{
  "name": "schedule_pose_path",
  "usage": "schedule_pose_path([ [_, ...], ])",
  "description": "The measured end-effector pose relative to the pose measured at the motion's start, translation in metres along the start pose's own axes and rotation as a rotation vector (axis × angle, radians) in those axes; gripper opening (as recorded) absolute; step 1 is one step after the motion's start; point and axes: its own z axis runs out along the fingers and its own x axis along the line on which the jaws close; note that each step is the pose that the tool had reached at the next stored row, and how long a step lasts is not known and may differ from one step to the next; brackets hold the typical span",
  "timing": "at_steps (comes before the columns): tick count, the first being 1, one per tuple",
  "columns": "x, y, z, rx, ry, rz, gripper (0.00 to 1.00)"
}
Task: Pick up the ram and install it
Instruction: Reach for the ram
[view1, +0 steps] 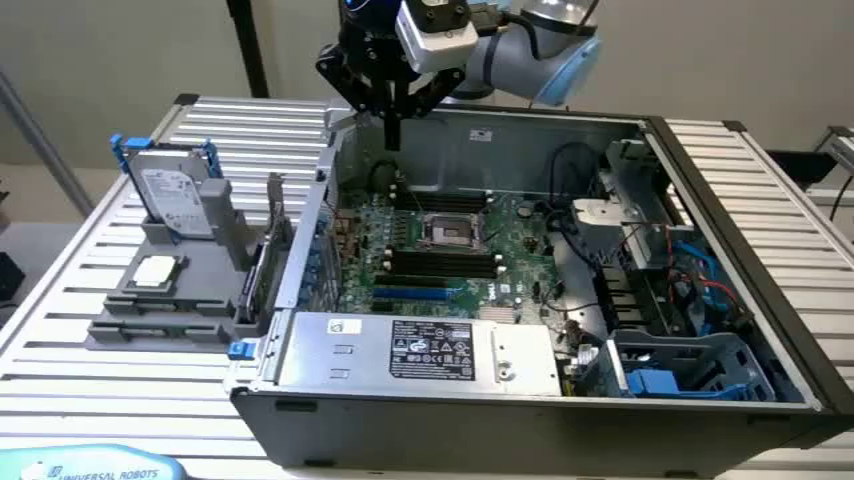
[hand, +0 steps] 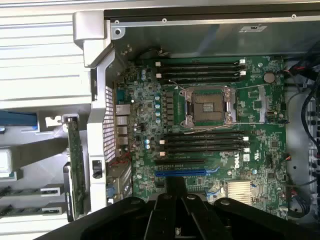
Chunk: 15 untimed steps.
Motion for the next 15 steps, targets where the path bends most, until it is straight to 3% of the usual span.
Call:
schedule_pose_path([
  [15, 0.0012, -0.0001, -0.0001, 0.0001, 0.0001, 0.0, 0.11],
])
